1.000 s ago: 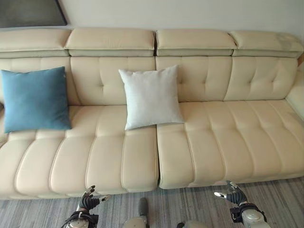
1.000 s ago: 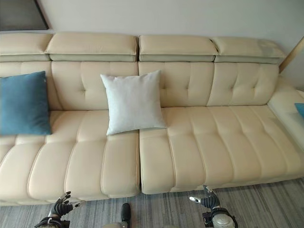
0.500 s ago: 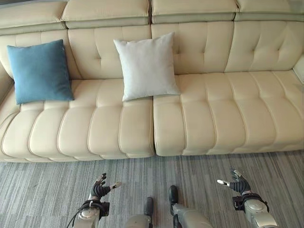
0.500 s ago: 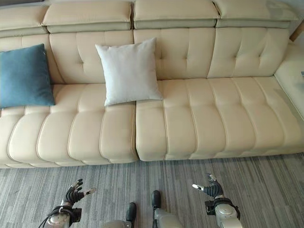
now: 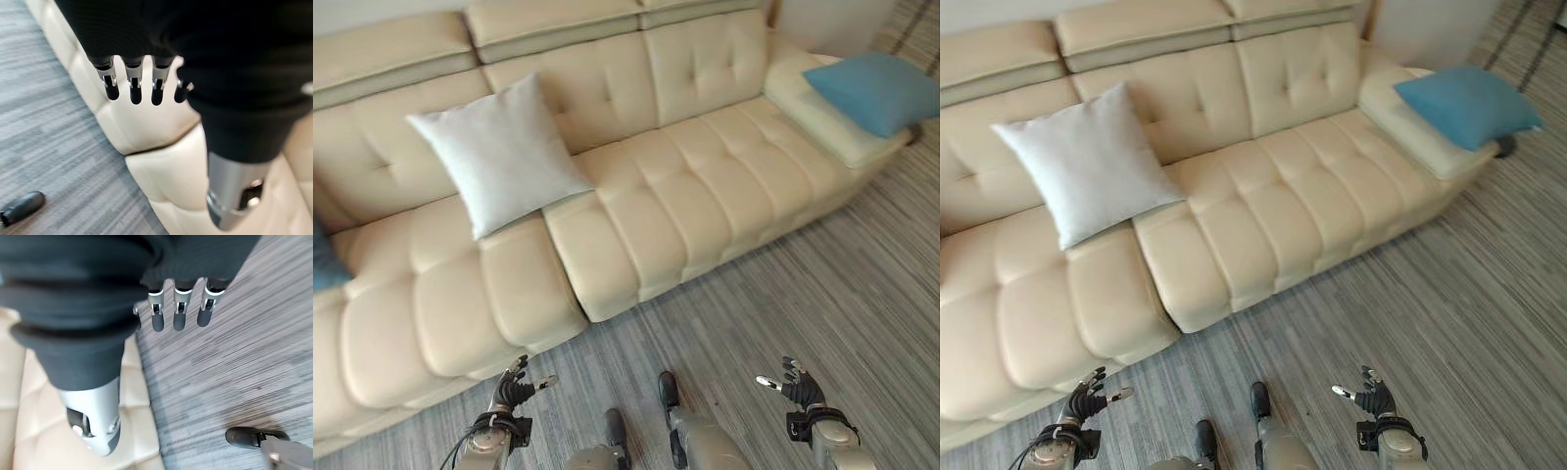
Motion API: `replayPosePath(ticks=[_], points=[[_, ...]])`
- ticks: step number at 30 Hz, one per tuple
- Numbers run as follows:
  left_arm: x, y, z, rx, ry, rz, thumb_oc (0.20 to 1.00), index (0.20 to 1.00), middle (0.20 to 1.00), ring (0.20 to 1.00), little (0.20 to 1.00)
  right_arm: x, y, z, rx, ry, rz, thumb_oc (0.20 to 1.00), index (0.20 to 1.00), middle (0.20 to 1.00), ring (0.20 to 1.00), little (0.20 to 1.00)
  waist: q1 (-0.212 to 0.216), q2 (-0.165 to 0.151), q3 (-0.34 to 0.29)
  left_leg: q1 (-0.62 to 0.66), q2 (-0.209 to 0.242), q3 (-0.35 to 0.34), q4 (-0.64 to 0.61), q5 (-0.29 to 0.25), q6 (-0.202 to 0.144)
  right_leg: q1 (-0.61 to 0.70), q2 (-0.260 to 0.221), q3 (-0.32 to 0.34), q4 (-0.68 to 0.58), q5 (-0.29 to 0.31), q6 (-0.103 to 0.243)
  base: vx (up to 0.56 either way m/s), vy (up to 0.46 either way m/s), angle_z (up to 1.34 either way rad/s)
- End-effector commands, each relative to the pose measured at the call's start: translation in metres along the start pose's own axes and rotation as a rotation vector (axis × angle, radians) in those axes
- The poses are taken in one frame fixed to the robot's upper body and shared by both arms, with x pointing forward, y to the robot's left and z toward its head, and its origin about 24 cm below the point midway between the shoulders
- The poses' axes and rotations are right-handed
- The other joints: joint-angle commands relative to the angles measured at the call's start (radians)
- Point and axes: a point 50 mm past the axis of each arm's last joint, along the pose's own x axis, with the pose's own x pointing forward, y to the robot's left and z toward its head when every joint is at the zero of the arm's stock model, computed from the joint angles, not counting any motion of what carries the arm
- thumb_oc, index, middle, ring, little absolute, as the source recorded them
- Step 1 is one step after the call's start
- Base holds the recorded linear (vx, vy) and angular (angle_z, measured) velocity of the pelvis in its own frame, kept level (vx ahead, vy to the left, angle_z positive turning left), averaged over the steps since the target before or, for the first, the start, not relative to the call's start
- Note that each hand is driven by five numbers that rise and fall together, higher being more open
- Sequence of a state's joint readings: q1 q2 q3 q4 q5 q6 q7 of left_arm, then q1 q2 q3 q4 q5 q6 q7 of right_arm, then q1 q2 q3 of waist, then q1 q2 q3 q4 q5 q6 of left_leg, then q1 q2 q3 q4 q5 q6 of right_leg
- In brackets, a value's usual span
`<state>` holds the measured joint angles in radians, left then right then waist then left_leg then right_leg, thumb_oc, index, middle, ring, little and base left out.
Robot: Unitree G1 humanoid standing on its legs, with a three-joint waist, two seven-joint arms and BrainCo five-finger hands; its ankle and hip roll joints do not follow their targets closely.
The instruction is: Pick up all the scattered cushions and arrange them neatly on the sofa.
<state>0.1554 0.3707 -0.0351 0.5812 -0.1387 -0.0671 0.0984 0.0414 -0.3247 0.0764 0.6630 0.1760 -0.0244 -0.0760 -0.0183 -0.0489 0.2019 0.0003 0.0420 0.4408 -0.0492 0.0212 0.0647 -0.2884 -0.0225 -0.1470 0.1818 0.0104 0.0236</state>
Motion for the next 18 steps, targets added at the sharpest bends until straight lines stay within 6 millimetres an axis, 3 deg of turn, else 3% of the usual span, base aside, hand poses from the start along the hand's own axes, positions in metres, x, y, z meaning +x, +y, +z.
replayPosePath(ticks=[1, 3, 5, 8, 9, 11, 12, 14, 15, 18], points=[[0.002, 0.009, 0.009, 0.002, -0.046, 0.017, 1.0, 1.0, 1.0, 1.0, 1.0, 0.003, -0.004, 0.02, -0.015, -0.09, -0.015, 1.0, 1.0, 1.0, 1.0, 1.0, 0.024, 0.012, -0.041, -0.055, 0.015, -0.166, 0.101, -0.101, -0.067, 0.13, -0.128, -0.089, -0.022, -0.042, 0.096, 0.07, -0.161, -1.77], [0.002, 0.011, 0.008, -0.01, -0.038, 0.027, 1.0, 1.0, 1.0, 1.0, 1.0, 0.004, 0.001, 0.024, -0.035, -0.106, 0.004, 1.0, 1.0, 1.0, 1.0, 1.0, 0.049, 0.015, -0.047, -0.025, 0.05, -0.116, 0.102, -0.12, -0.088, 0.153, -0.19, -0.231, 0.004, -0.055, 0.109, 0.11, -0.192, -1.18], [0.002, 0.008, 0.007, 0.003, -0.031, 0.008, 1.0, 1.0, 1.0, 1.0, 1.0, 0.002, 0.003, 0.021, -0.032, -0.095, 0.014, 1.0, 1.0, 1.0, 1.0, 1.0, 0.027, -0.003, -0.058, -0.008, 0.062, -0.104, 0.117, -0.131, -0.092, 0.162, -0.17, -0.167, -0.013, -0.06, 0.107, 0.13, -0.199, -1.02], [0.004, 0.002, 0.009, -0.002, -0.035, -0.01, 1.0, 1.0, 1.0, 1.0, 1.0, 0.001, -0.001, 0.019, -0.025, -0.09, -0.003, 1.0, 1.0, 1.0, 1.0, 1.0, 0.013, -0.01, -0.061, -0.006, 0.073, -0.104, 0.164, -0.145, -0.101, 0.173, -0.149, -0.128, -0.045, -0.054, 0.109, 0.18, -0.244, -0.12], [0.008, -0.007, 0.014, 0.004, -0.047, -0.039, 1.0, 1.0, 1.0, 1.0, 1.0, 0.0, -0.005, 0.02, -0.018, -0.102, -0.016, 1.0, 1.0, 1.0, 1.0, 1.0, -0.003, -0.019, -0.05, -0.043, 0.102, -0.132, 0.282, -0.139, -0.105, 0.191, -0.118, -0.089, -0.068, -0.064, 0.085, 0.06, -0.276, -0.3], [0.01, -0.018, 0.02, -0.002, -0.063, -0.07, 1.0, 1.0, 1.0, 1.0, 1.0, 0.0, -0.012, 0.023, -0.014, -0.115, -0.039, 1.0, 1.0, 1.0, 1.0, 1.0, -0.005, -0.024, -0.033, -0.113, 0.1, -0.185, 0.386, -0.085, -0.108, 0.205, -0.096, -0.085, -0.091, -0.059, 0.049, 0.07, -0.278, -0.44], [0.01, -0.02, 0.02, -0.005, -0.063, -0.077, 1.0, 1.0, 1.0, 1.0, 1.0, 0.0, -0.014, 0.022, -0.01, -0.112, -0.043, 1.0, 1.0, 1.0, 1.0, 1.0, -0.004, -0.026, -0.03, -0.135, 0.086, -0.213, 0.399, -0.088, -0.107, 0.212, -0.094, -0.078, -0.099, -0.063, 0.045, 0.11, -0.145, -0.26], [0.01, -0.025, 0.019, -0.005, -0.056, -0.096, 1.0, 1.0, 1.0, 1.0, 1.0, -0.001, -0.017, 0.022, -0.008, -0.112, -0.051, 1.0, 1.0, 1.0, 1.0, 1.0, 0.009, -0.033, -0.024, -0.196, 0.015, -0.283, 0.354, -0.128, -0.091, 0.232, -0.085, -0.057, -0.117, -0.074, 0.05, 0.17, -0.071, -0.16], [0.009, -0.026, 0.018, -0.002, -0.051, -0.102, 1.0, 1.0, 1.0, 1.0, 1.0, -0.001, -0.017, 0.022, -0.008, -0.114, -0.053, 1.0, 1.0, 1.0, 1.0, 1.0, 0.014, -0.031, -0.027, -0.207, -0.008, -0.306, 0.312, -0.117, -0.087, 0.236, -0.077, -0.048, -0.121, -0.078, 0.051, 0.22, -0.025, 0.07], [0.006, -0.026, 0.014, 0.022, -0.039, -0.11, 1.0, 1.0, 1.0, 1.0, 1.0, -0.001, -0.019, 0.02, -0.01, -0.106, -0.07, 1.0, 1.0, 1.0, 1.0, 1.0, 0.051, -0.016, -0.02, -0.308, -0.068, -0.384, 0.221, -0.017, -0.108, 0.284, -0.03, -0.003, -0.14, -0.101, 0.05, 0.25, 0.011, -0.19]])
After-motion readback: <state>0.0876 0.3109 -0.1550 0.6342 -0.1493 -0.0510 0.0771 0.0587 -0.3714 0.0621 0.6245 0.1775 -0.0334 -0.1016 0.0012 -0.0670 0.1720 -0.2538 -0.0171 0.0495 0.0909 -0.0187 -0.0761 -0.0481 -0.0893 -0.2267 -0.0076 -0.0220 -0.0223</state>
